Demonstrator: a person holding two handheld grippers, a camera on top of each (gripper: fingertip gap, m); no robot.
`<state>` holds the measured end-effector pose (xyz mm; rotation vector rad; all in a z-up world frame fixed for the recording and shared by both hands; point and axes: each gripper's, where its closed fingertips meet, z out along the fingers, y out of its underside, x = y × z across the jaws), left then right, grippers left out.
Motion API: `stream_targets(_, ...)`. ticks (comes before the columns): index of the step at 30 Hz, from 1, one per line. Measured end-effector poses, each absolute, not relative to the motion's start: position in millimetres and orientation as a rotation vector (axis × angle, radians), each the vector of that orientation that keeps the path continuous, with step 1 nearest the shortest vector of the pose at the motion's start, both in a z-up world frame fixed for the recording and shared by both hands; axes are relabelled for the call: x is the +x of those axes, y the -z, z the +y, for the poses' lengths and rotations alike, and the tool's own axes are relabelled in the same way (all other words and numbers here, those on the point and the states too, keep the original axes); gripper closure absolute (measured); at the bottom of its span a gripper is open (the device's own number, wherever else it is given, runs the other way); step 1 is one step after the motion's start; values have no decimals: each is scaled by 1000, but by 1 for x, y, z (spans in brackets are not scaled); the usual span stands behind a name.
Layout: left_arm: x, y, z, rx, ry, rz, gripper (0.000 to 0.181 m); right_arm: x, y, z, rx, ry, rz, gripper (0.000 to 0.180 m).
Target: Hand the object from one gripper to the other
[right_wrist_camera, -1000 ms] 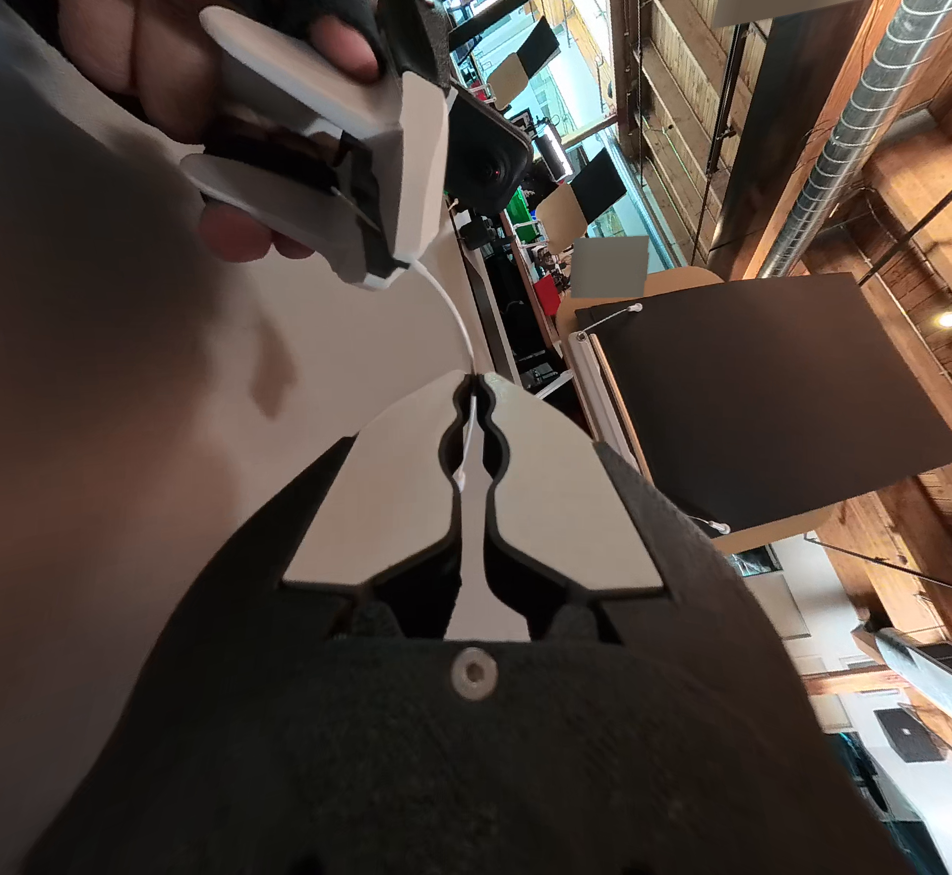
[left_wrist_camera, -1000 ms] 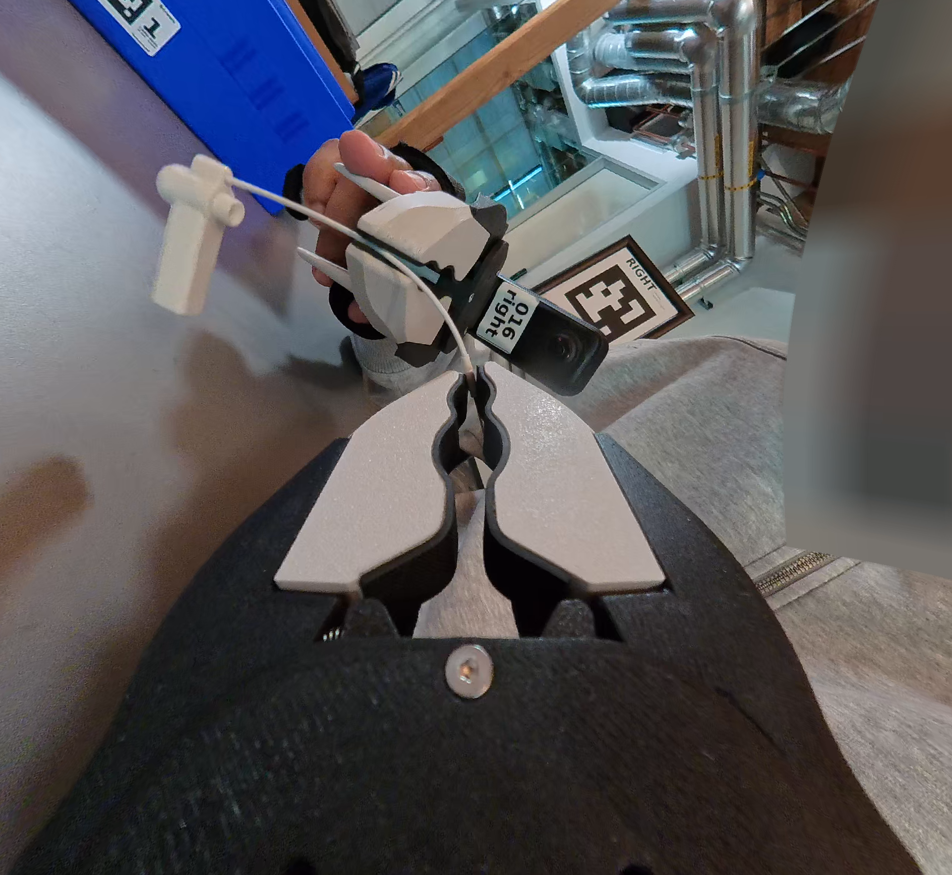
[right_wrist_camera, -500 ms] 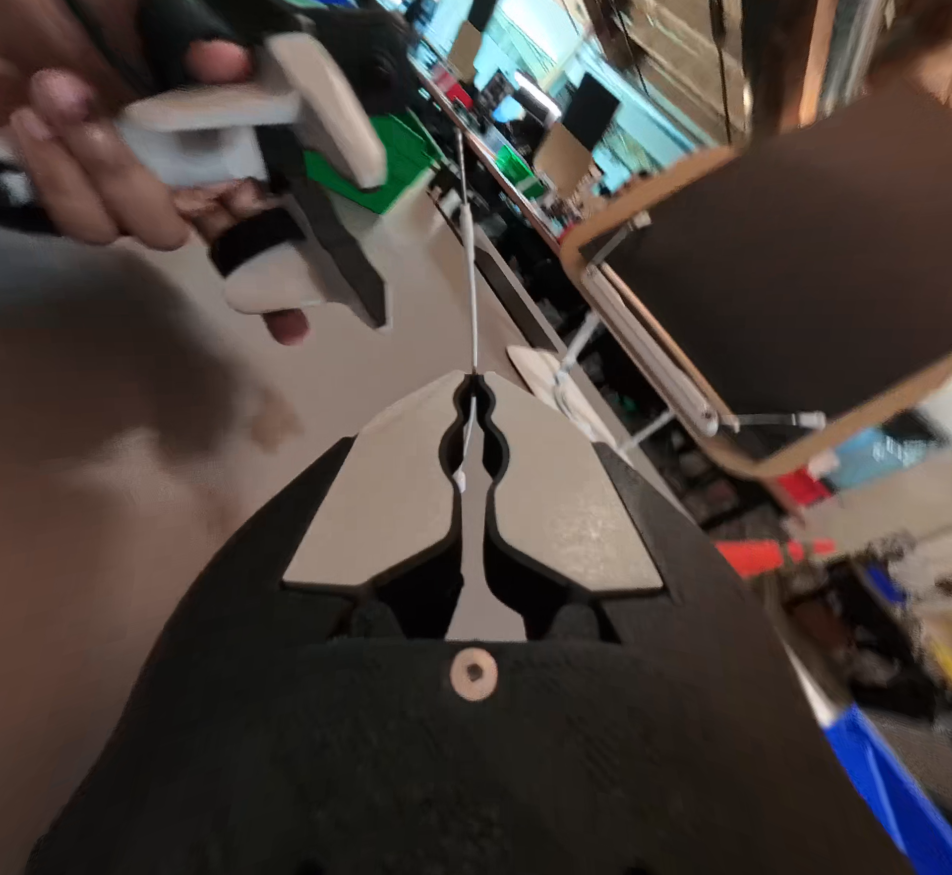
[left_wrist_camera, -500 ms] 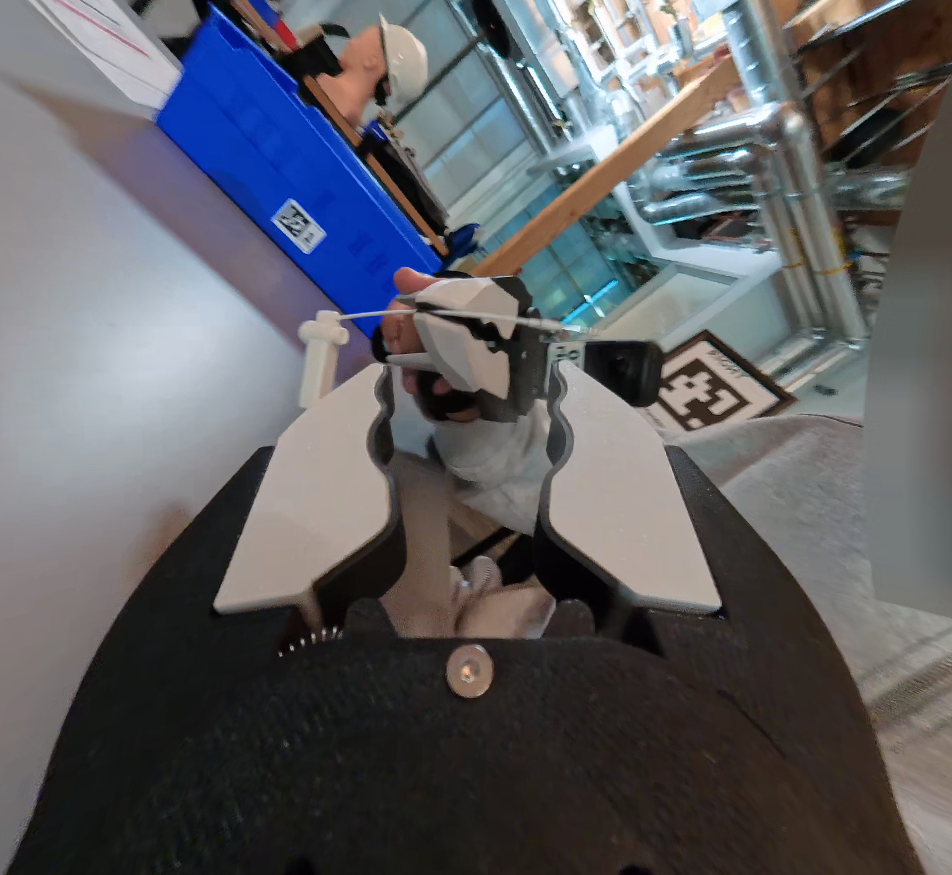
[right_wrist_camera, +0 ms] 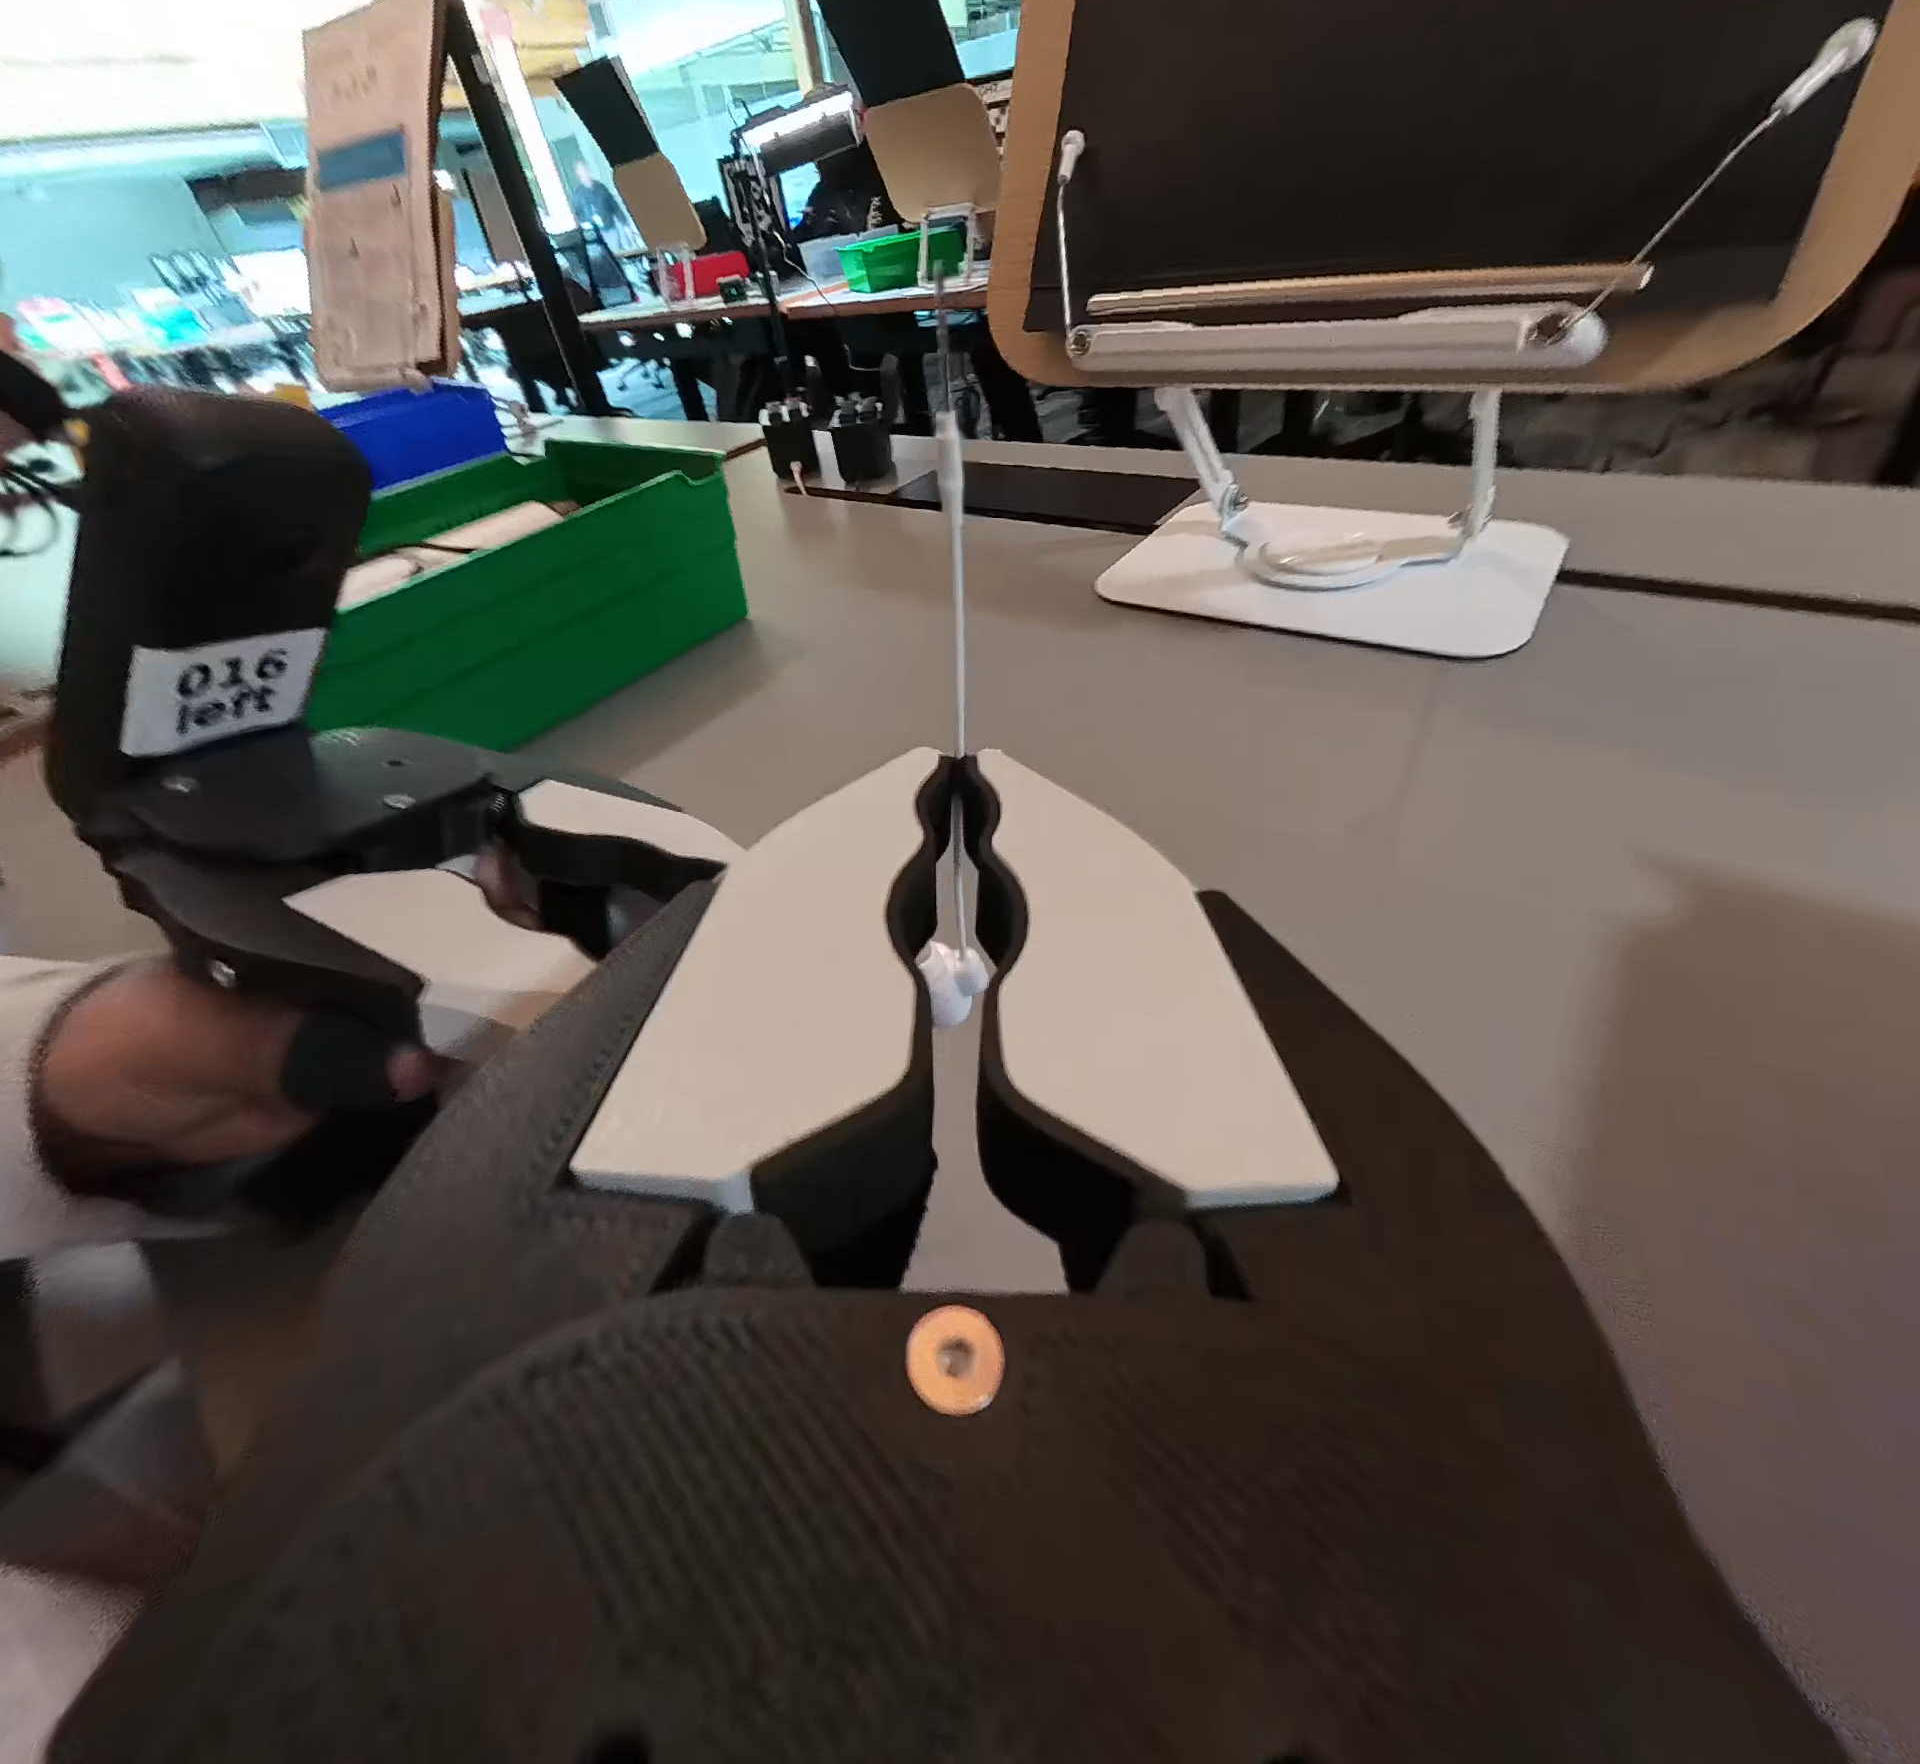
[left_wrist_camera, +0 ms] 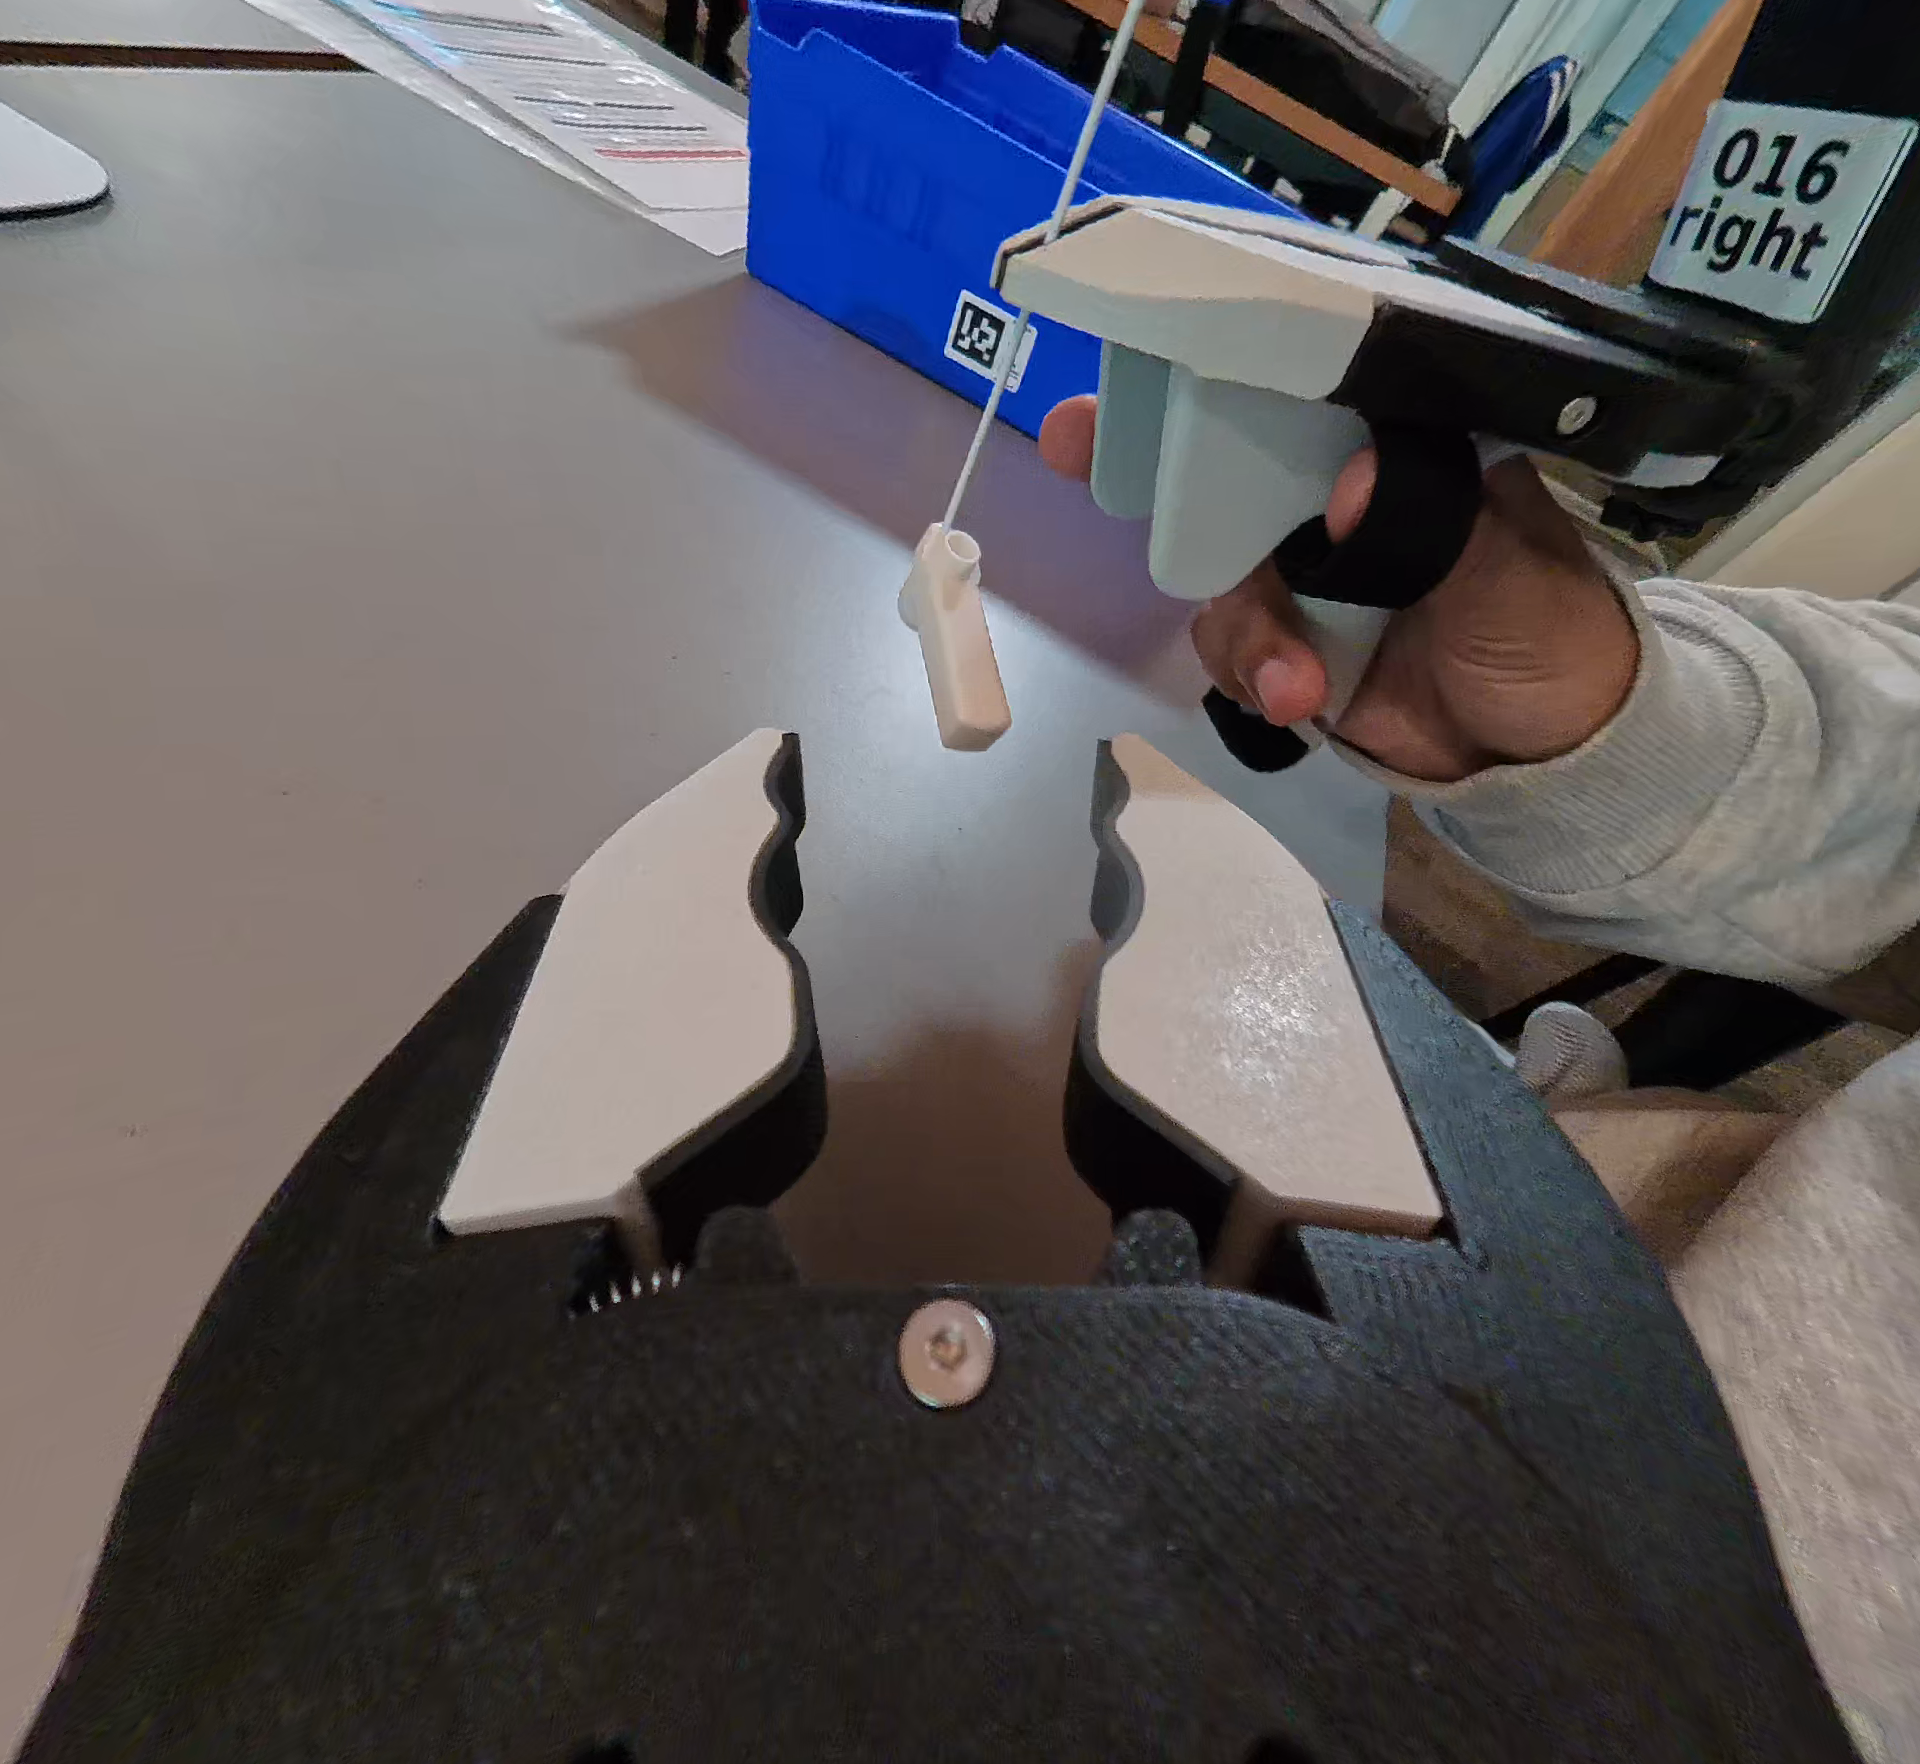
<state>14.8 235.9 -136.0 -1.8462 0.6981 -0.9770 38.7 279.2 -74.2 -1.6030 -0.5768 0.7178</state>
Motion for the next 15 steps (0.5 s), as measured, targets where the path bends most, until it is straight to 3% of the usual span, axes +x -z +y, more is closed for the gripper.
stream_targets(5, 14, 136, 236, -1843, 972, 691, 134, 29, 70, 270, -1614, -866, -510, 178)
stream_targets(9, 12, 137, 237, -1851, 963, 696, 164, 25, 68, 264, -1599, -913, -531, 177)
stream_targets(12, 9, 131, 238, -1821, 959, 698, 167, 26, 72, 265, -1593, -887, -562, 176)
stream_targets(15, 8, 127, 236, -1804, 1000, 695, 169, 25, 71, 264, -1532, -877, -622, 152)
